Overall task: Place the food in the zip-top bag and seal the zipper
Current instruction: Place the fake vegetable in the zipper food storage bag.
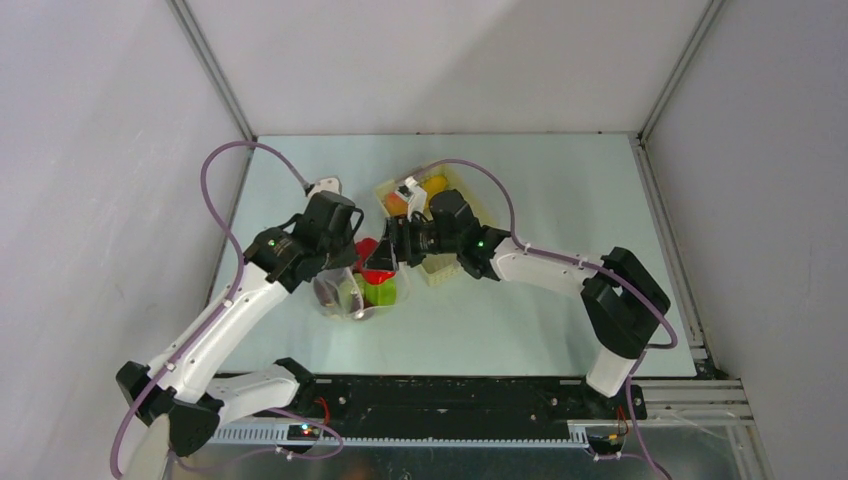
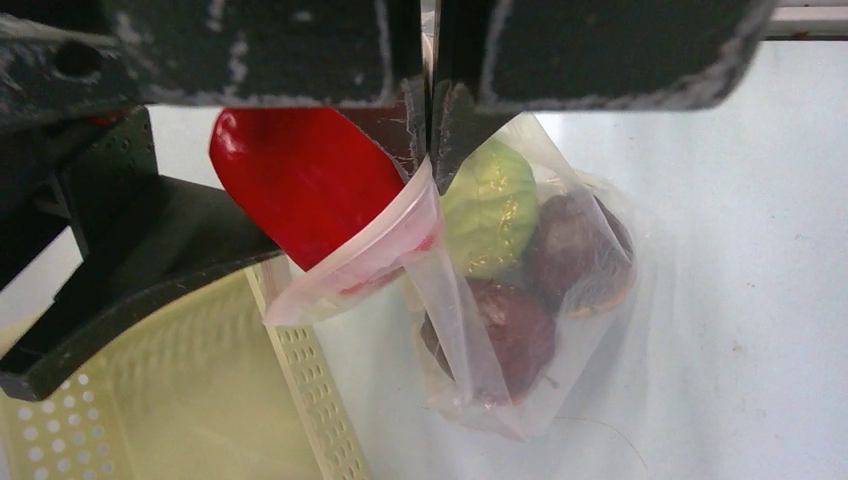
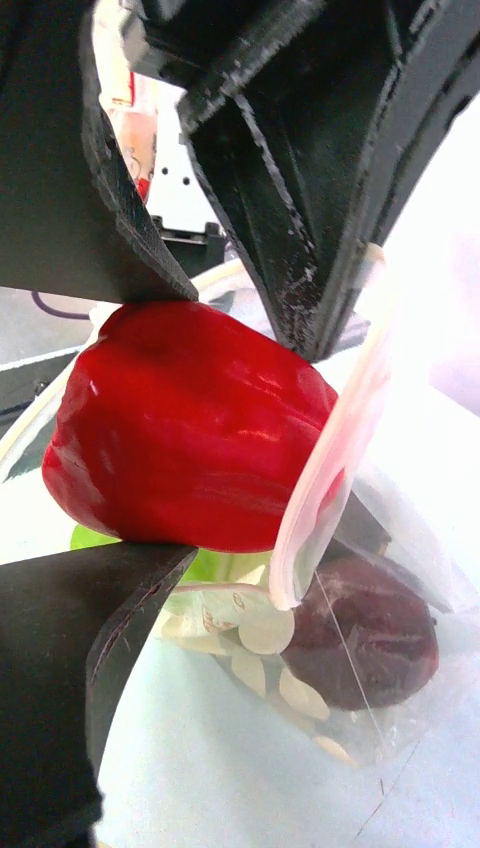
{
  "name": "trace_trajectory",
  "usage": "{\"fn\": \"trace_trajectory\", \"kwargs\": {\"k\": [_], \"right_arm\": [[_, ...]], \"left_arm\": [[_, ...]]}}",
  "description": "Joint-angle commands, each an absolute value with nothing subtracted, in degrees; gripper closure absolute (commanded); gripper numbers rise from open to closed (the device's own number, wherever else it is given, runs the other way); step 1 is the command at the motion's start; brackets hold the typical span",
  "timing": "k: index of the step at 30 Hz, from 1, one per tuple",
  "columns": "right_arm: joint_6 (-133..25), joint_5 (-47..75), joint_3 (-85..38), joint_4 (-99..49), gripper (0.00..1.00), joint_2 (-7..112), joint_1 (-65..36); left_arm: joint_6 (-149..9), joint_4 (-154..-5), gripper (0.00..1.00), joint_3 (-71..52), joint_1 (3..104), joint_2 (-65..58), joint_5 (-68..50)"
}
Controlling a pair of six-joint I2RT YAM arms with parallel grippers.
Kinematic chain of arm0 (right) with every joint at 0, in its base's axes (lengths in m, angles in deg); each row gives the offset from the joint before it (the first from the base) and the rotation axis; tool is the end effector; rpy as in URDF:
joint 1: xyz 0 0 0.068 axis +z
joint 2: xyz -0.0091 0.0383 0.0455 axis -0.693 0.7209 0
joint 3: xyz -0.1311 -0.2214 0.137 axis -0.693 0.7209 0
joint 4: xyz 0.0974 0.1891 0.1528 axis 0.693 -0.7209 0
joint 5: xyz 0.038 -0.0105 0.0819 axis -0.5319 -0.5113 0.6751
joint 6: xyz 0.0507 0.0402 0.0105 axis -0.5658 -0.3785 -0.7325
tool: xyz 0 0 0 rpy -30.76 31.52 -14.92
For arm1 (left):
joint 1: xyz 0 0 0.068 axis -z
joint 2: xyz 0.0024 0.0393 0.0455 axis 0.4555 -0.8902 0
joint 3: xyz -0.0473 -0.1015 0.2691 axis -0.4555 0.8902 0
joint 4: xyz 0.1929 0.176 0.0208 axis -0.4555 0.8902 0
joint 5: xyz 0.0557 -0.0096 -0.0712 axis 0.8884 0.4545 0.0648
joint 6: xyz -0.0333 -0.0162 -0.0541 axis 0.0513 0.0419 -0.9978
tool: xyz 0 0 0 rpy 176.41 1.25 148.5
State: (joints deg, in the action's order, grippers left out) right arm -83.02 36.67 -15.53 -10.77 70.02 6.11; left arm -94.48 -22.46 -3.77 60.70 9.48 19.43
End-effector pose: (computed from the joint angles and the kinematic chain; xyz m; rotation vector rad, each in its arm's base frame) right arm 0.2494 0.3370 0.2821 -0.6638 2.0298 1.4508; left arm 0.1821 -0.0996 0.3479 -0.1998 2.3776 -0.1372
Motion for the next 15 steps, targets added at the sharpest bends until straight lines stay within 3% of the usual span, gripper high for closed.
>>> {"fn": "trace_trajectory", "kwargs": {"k": [1,4,15], "right_arm": [[-81.7,30.0,-20.4,-13.8,0.45,71.5,7.1],[-82.4,25.5,-22.7,-16.7,0.33,72.5,8.6],[-84.3,18.8,-26.7,-23.0,0.02,73.9,12.3]], "left_arm": [[-93.5,-22.9,1.00,-6.4,60.7,10.6,17.6],[-93.8,-23.0,1.00,-5.9,60.7,10.4,17.4],[-94.5,-24.0,1.00,-4.6,60.7,11.5,17.3]]}}
